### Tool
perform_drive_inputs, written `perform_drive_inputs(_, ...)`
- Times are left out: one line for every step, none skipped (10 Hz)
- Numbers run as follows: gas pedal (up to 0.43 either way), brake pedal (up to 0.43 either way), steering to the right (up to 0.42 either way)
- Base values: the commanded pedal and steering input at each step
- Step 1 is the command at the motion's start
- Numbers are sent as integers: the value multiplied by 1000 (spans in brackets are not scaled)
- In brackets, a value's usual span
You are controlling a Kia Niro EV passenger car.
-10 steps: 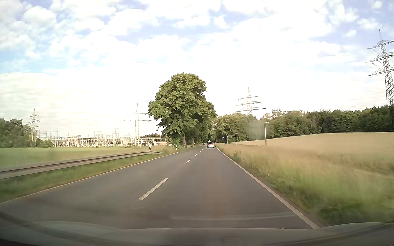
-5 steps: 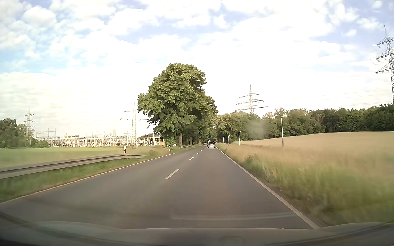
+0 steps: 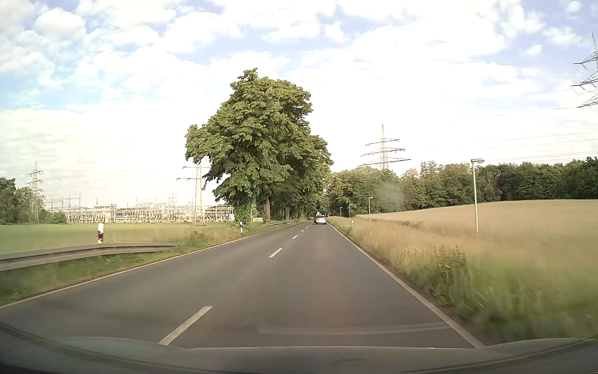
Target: Follow the waypoints while adhering to traffic rules and regulations
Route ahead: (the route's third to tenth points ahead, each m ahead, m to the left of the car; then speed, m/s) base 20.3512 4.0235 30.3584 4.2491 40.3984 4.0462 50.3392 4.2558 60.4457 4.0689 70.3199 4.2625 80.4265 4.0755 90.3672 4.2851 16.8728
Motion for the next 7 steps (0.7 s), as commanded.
perform_drive_inputs(287, 30, 0)
perform_drive_inputs(287, 30, 0)
perform_drive_inputs(287, 30, -1)
perform_drive_inputs(287, 30, 0)
perform_drive_inputs(287, 30, 0)
perform_drive_inputs(287, 30, -1)
perform_drive_inputs(287, 30, -1)
